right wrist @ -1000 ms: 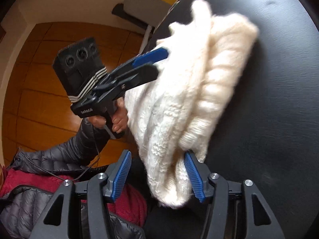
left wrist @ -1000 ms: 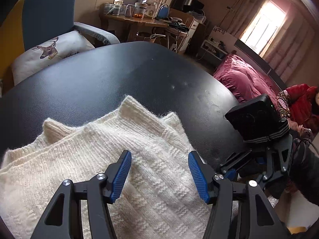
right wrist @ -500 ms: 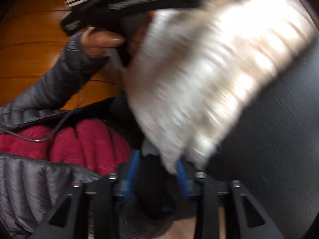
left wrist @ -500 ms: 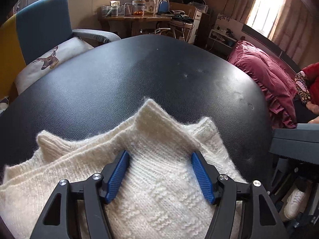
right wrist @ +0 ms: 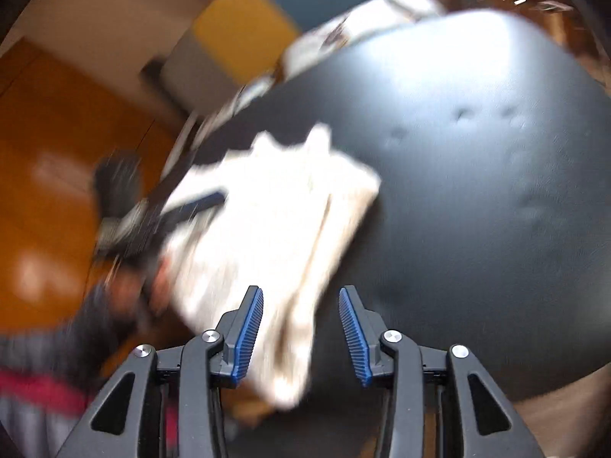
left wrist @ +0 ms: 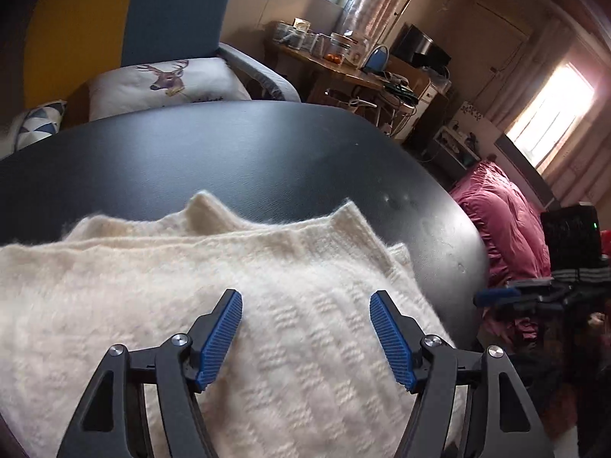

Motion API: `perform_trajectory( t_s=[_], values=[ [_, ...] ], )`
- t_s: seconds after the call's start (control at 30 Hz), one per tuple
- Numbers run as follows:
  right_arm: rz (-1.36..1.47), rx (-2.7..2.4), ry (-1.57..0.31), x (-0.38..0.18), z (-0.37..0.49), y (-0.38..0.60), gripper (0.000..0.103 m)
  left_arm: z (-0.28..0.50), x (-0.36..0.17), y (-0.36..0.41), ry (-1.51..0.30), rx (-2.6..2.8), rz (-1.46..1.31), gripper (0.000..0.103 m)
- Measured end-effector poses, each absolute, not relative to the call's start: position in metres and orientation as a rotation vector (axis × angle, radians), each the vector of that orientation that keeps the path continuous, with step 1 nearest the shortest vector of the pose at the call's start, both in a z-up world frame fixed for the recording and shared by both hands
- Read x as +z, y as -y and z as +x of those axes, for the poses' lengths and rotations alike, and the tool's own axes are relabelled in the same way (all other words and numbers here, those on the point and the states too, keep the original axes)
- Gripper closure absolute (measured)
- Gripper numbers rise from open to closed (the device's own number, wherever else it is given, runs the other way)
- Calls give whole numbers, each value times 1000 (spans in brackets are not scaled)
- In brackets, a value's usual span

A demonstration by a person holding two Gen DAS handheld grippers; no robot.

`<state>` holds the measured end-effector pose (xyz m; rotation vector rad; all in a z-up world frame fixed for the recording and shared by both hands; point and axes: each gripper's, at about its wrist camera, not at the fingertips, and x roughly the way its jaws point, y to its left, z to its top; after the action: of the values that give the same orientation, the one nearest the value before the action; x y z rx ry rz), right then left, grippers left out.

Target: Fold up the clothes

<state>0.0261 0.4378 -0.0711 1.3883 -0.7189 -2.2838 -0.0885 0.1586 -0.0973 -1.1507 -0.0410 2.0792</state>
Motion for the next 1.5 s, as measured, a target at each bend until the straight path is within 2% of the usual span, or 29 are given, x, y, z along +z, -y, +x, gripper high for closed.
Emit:
perform_trajectory(
  t_s=[0.2, 0.23, 0.27, 0.33, 0.37, 0.43, 0.47, 0.5, 0.53, 0.57, 0.63, 0.7, 0.77, 0.87, 0.93, 1.0, 1.13, 1.27, 1.5],
  values=[
    [1490, -2414, 661, -95, -24, -378, 59, -56, -102, -117, -18, 2128, -1130, 31],
    [1506, -2432, 614, -98, -27, -371, 68, -52, -103, -113, -25, 2132, -1129, 30],
    [1520, -2450, 563, -100, -29, -364, 72, -49, -106, -111, -33, 2139, -1127, 30],
    [1554, -2523, 318, -94, -36, -357, 86, -43, -113, -112, -46, 2163, -1142, 29],
    [1591, -2580, 107, -89, -33, -344, 87, -41, -116, -113, -51, 2178, -1152, 29],
    [1666, -2629, -338, -108, -22, -334, 87, -44, -126, -120, -25, 2187, -1188, 22],
    [1666, -2631, -336, -113, -21, -339, 87, -44, -128, -123, -8, 2209, -1187, 20],
    [1661, -2645, -270, -113, -23, -346, 87, -43, -129, -130, -7, 2214, -1195, 13],
    [1678, -2656, -225, -112, -26, -355, 76, -42, -130, -136, -6, 2218, -1203, 9],
    [1685, -2668, -177, -112, -28, -362, 72, -41, -130, -142, -24, 2220, -1207, 9],
    [1696, -2690, -80, -114, -33, -375, 70, -39, -129, -152, -58, 2223, -1216, 8],
    [1696, -2705, -14, -113, -34, -383, 64, -43, -123, -139, 55, 2172, -1230, 8],
    [1678, -2729, 33, -104, -30, -387, 64, -49, -116, -118, 221, 2102, -1245, 9],
    [1614, -2799, 49, -83, -20, -387, 64, -53, -94, -64, 421, 2100, -1214, 9],
    [1498, -2836, 55, -61, -11, -374, 62, -47, -79, -15, 467, 2176, -1155, 8],
    [1400, -2774, 177, -52, -7, -356, 61, -39, -67, 39, 500, 2255, -1110, 8],
    [1319, -2605, 299, -60, -7, -293, 61, -23, -65, 137, 553, 2348, -1098, 8],
    [1364, -2567, 271, -86, -18, -239, 61, -5, -93, 189, 596, 2302, -1173, 8],
    [1455, -2599, 140, -108, -32, -232, 61, 5, -128, 165, 593, 2133, -1153, 9]
  ],
)
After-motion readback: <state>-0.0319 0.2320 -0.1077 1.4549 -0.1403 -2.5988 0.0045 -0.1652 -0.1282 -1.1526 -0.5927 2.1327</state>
